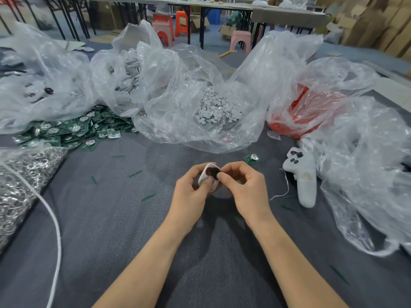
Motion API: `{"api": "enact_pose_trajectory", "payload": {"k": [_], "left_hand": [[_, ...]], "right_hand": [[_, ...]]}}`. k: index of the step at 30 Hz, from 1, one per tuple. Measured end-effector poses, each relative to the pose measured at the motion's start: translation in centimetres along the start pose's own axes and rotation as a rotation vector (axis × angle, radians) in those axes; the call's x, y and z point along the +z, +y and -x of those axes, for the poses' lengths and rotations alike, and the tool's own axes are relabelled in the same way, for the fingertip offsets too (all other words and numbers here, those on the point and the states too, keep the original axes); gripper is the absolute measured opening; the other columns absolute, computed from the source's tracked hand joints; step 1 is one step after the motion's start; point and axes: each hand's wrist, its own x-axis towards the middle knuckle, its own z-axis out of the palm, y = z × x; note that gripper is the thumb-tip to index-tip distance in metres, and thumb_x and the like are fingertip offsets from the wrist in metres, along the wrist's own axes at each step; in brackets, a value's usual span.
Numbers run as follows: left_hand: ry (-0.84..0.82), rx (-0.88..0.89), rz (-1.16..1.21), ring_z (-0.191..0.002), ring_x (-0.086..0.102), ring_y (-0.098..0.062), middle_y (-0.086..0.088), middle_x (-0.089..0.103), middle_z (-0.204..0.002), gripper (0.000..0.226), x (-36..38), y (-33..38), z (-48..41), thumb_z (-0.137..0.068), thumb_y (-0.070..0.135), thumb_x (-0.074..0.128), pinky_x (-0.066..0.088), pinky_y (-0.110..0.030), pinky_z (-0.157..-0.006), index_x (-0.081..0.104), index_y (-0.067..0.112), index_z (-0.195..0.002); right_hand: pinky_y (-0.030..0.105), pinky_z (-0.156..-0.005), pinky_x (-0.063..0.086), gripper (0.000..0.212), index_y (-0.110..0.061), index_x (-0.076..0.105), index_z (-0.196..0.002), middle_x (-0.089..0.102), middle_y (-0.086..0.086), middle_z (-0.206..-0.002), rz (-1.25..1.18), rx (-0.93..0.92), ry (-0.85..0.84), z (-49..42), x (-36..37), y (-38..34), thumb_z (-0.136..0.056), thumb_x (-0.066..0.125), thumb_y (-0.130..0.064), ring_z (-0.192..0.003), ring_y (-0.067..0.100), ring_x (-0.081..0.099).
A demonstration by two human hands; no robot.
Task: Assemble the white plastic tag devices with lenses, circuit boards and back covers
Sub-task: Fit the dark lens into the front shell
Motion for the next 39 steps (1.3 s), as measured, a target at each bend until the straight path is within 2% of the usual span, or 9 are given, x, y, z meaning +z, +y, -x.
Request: {"api": "enact_pose_trajectory", "payload": {"k": [7, 11, 16, 19, 21, 27, 32, 36, 39], "left_hand": [[-0.081, -0.081, 0.118, -0.101, 0.068, -0.017, -0.002, 0.072, -0.104, 0.031, 0.1, 0.3, 0.1, -0.094, -0.002, 0.053, 0.054, -0.024, -0.081, 0.067, 0.02, -0.11], [-0.078, -0.077, 0.071, -0.104, 0.067, -0.024, -0.008, 0.071, -0.109, 0.029, 0.2, 0.5, 0.3, -0.093, 0.0, 0.055, 0.056, -0.032, -0.087, 0.069, 0.021, -0.108], [-0.109, -0.087, 0.001, -0.105, 0.064, -0.031, -0.015, 0.061, -0.108, 0.029, -0.2, 0.7, 0.2, -0.093, 0.001, 0.055, 0.053, -0.048, -0.093, 0.068, 0.016, -0.114], [-0.117, -0.115, 0.042, -0.101, 0.067, -0.026, -0.015, 0.065, -0.11, 0.028, 0.0, 0.8, 0.3, -0.091, -0.004, 0.057, 0.057, -0.035, -0.081, 0.067, 0.011, -0.112], [-0.068, -0.087, -0.042, -0.092, 0.07, -0.024, -0.013, 0.069, -0.099, 0.023, 0.1, 0.8, 0.3, -0.089, -0.004, 0.06, 0.058, -0.03, -0.075, 0.068, 0.01, -0.104], [0.057, -0.009, -0.318, -0.07, 0.069, -0.008, 0.002, 0.069, -0.075, 0.021, 0.6, 0.6, 0.7, -0.083, -0.004, 0.062, 0.058, -0.024, -0.067, 0.066, 0.017, -0.086], [0.175, 0.222, -0.57, -0.063, 0.056, -0.007, 0.004, 0.065, -0.08, 0.022, 0.3, 0.8, 0.8, -0.071, -0.006, 0.067, 0.044, -0.02, -0.06, 0.065, 0.012, -0.083], [0.223, 0.39, -0.658, -0.08, 0.06, -0.005, 0.0, 0.065, -0.102, 0.025, -0.3, 0.7, 0.8, -0.069, -0.012, 0.069, 0.047, -0.017, -0.071, 0.07, 0.007, -0.086], [0.172, 0.469, -0.732, -0.088, 0.064, -0.009, -0.003, 0.064, -0.114, 0.023, 0.1, 0.4, 0.8, -0.074, -0.008, 0.073, 0.052, -0.025, -0.076, 0.073, 0.008, -0.091]], "right_hand": [[0.019, -0.071, 0.049, 0.017, -0.024, 0.066, -0.075, 0.066, -0.003, -0.082, 0.131, -0.07, 0.005, -0.2, -0.6, 0.1, -0.078, 0.076, -0.01, -0.073, 0.007, 0.062], [0.022, -0.066, 0.047, 0.022, -0.027, 0.061, -0.083, 0.07, -0.007, -0.08, 0.003, 0.015, -0.052, -0.2, -0.6, -0.1, -0.079, 0.075, -0.01, -0.069, 0.009, 0.061], [0.04, -0.065, 0.058, 0.023, -0.02, 0.063, -0.094, 0.072, 0.011, -0.085, -0.195, 0.157, -0.135, -0.2, -0.9, -0.3, -0.082, 0.069, 0.0, -0.076, 0.031, 0.069], [0.027, -0.059, 0.055, 0.023, -0.019, 0.064, -0.089, 0.072, 0.002, -0.079, -0.15, 0.122, -0.121, -0.1, -0.7, -0.3, -0.083, 0.066, 0.003, -0.075, 0.018, 0.07], [0.023, -0.058, 0.054, 0.026, -0.022, 0.065, -0.087, 0.071, -0.004, -0.076, -0.064, 0.077, -0.108, 0.0, -0.4, -0.2, -0.083, 0.066, 0.004, -0.072, 0.01, 0.068], [0.027, -0.062, 0.055, 0.025, -0.021, 0.069, -0.084, 0.072, 0.003, -0.08, 0.002, 0.098, -0.067, 0.3, 0.1, 0.4, -0.084, 0.065, 0.004, -0.073, 0.015, 0.069], [0.012, -0.071, 0.047, 0.021, -0.025, 0.061, -0.082, 0.067, -0.006, -0.082, 0.175, 0.007, 0.074, 0.8, 1.0, 0.1, -0.08, 0.071, -0.007, -0.076, 0.003, 0.063], [0.036, -0.073, 0.059, 0.006, -0.008, 0.061, -0.082, 0.068, 0.007, -0.071, -0.38, 0.336, 0.001, 0.6, 0.5, -0.7, -0.086, 0.066, -0.008, -0.067, 0.023, 0.067], [0.031, -0.07, 0.059, 0.008, -0.004, 0.06, -0.089, 0.071, 0.013, -0.076, -0.565, 0.443, -0.073, 0.7, 0.2, -1.1, -0.085, 0.066, -0.007, -0.07, 0.021, 0.069]]}}
